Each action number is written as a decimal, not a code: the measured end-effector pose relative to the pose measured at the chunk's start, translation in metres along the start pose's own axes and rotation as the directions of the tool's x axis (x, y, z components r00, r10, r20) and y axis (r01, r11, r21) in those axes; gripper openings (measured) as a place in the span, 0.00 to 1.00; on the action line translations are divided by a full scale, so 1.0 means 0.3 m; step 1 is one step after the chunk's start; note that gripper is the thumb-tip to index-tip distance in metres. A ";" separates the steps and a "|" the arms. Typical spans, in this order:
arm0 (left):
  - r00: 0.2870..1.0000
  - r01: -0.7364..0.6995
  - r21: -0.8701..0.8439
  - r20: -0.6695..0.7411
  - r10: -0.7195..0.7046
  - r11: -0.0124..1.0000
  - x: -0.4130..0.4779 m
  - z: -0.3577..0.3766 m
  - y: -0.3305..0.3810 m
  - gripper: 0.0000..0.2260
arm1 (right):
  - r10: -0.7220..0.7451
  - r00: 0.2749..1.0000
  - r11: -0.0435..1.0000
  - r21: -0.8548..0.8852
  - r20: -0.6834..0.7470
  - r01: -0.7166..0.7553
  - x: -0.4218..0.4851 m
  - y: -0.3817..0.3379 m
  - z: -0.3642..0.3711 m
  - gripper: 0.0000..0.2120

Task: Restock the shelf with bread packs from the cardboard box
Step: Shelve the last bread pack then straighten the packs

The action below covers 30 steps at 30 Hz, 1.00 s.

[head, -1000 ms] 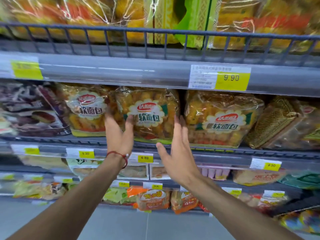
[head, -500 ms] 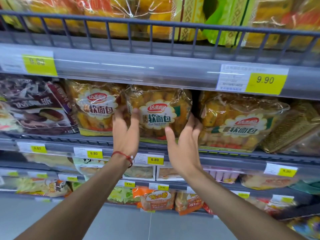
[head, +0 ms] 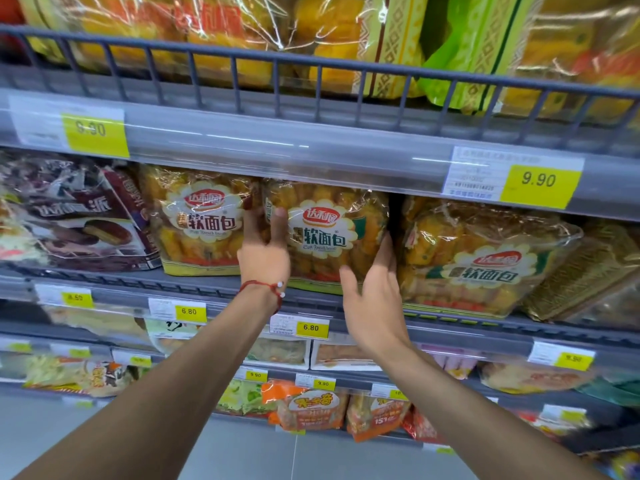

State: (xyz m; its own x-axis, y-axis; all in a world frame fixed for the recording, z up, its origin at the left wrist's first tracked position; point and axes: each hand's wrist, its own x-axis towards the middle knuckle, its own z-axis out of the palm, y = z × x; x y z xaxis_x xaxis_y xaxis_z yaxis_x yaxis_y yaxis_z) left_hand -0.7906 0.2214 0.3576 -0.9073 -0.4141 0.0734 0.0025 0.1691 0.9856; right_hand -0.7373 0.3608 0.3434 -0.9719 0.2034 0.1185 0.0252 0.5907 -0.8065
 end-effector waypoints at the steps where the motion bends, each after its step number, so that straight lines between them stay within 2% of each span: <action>1: 1.000 -0.006 0.005 -0.019 0.007 1.000 -0.001 -0.002 -0.002 0.21 | -0.001 1.000 1.000 -0.014 0.015 0.002 -0.006 0.004 -0.004 0.39; 6: 0.990 -0.047 0.107 -0.125 0.060 0.993 -0.025 -0.022 -0.019 0.26 | 0.014 0.997 0.999 -0.033 0.072 -0.012 -0.035 0.017 -0.013 0.42; 9: 0.985 -0.039 0.066 -0.165 0.049 0.997 -0.087 -0.030 -0.042 0.27 | 0.028 0.994 0.999 -0.036 0.101 -0.025 -0.055 0.025 -0.010 0.43; 13: 0.992 -0.122 0.112 -0.026 0.126 0.986 -0.155 -0.030 -0.108 0.18 | 0.054 0.993 0.998 -0.030 0.102 -0.051 -0.036 0.033 -0.016 0.42; 16: 0.989 -0.149 0.225 0.019 0.149 0.963 -0.126 -0.019 -0.112 0.22 | 0.049 0.994 0.996 -0.074 0.099 -0.042 -0.028 0.041 -0.020 0.43; 21: 0.994 -0.105 0.403 0.038 0.098 0.909 -0.092 0.002 -0.108 0.30 | 0.025 0.991 0.985 -0.170 0.133 -0.002 -0.028 0.046 -0.025 0.45; 25: 0.993 -0.115 0.450 0.058 0.100 0.885 -0.088 0.004 -0.117 0.32 | 0.030 0.989 0.988 -0.153 0.147 -0.008 -0.027 0.045 -0.033 0.45; 30: 0.987 -0.153 0.415 0.110 0.118 0.897 -0.118 -0.020 -0.109 0.34 | 0.053 0.983 0.996 -0.075 0.176 -0.041 -0.053 0.042 -0.061 0.41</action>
State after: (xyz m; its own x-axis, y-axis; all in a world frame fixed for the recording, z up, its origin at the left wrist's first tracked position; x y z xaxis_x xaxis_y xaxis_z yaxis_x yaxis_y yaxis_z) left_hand -0.7560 0.2251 0.3237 -0.9412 -0.2907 0.1723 -0.0330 0.5864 0.8093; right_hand -0.7171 0.3793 0.3420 -0.9952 0.0936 -0.0288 0.0822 0.6388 -0.7650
